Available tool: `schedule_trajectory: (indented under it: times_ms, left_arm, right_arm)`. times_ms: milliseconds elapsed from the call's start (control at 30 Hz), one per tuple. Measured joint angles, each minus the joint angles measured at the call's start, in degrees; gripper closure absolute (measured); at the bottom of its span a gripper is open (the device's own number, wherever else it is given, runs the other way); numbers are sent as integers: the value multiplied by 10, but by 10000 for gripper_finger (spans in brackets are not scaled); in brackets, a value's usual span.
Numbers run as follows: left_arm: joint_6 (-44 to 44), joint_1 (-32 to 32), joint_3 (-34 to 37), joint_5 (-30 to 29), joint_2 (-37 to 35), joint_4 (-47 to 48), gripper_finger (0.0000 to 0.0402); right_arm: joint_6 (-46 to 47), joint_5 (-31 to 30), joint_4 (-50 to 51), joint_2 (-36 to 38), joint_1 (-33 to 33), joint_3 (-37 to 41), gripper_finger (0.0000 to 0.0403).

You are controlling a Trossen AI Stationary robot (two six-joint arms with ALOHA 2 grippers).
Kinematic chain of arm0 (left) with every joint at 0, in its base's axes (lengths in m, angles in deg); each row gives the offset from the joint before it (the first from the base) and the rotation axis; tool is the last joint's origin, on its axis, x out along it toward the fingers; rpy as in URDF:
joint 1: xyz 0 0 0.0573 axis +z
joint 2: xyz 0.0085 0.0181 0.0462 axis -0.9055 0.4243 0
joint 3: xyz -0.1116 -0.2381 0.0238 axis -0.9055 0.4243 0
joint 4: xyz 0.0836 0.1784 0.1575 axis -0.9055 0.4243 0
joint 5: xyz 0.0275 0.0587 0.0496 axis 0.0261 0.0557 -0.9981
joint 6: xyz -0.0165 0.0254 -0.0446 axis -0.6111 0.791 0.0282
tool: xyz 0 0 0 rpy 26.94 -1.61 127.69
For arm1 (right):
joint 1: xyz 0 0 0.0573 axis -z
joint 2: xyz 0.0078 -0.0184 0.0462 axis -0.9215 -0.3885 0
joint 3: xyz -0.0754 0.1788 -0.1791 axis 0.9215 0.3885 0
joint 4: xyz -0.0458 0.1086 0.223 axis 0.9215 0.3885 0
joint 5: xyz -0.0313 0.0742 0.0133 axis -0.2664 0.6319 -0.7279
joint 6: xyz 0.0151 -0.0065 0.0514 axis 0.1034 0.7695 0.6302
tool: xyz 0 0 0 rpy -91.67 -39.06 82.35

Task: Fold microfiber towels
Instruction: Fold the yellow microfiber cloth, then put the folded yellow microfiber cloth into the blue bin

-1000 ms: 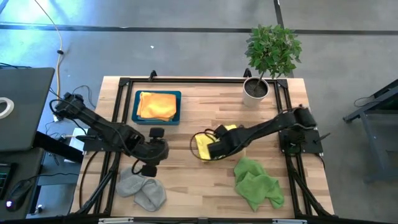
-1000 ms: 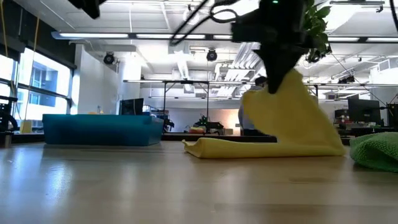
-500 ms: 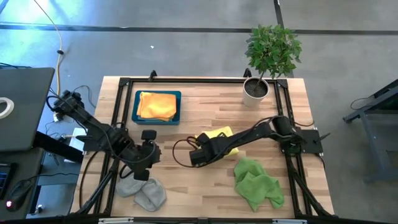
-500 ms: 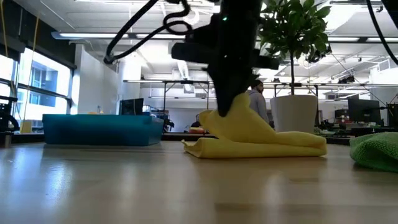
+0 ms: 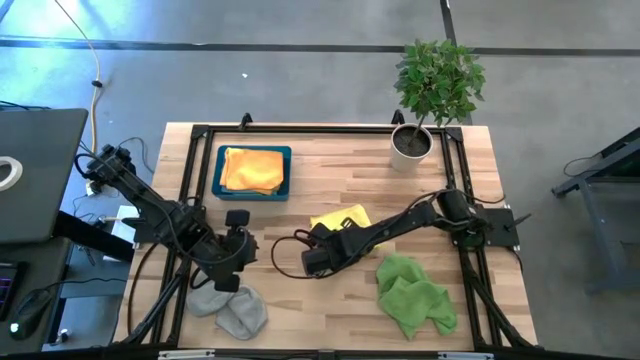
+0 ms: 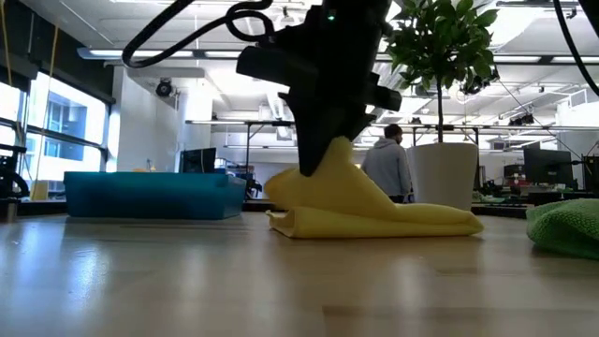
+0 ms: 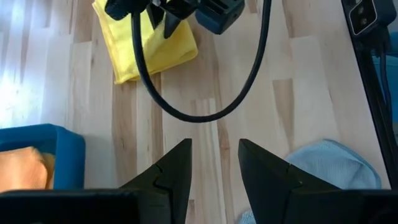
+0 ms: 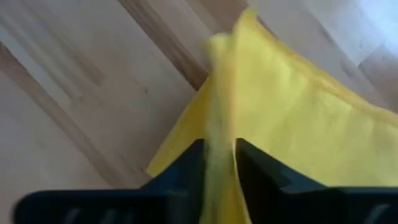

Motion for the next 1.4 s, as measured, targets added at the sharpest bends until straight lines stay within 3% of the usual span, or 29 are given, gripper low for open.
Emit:
schedule_trajectory:
  times_ms: [200,433,500,633,733,867,1033,1233,1400]
  left_arm:
    - [-5,0,6,0,0,-5,280]
    - [-13,1,31,-8,1,-6,280]
    - [-14,1,41,-17,1,-11,280]
    - [-9,1,55,-29,3,-38,280]
    - [30,6,64,-27,9,-72,280]
    - [111,22,83,-21,26,-136,280]
    - [200,69,93,7,67,-206,276]
    - [332,134,93,79,146,-279,275]
    - [434,177,93,118,228,-353,275]
  right_arm:
    - [-49,-9,57,2,-1,-31,255]
    - [-177,-104,315,4,-24,-151,250]
    - [-230,-133,321,10,-34,-161,250]
    - [-295,-115,321,52,-44,-129,250]
    - [-271,-112,310,111,-45,-49,250]
    - [-162,-117,289,230,-49,109,250]
    - [-33,-115,118,382,-64,327,250]
    - [-35,-112,-120,502,-86,527,250]
    - [-45,-112,-218,568,-101,633,250]
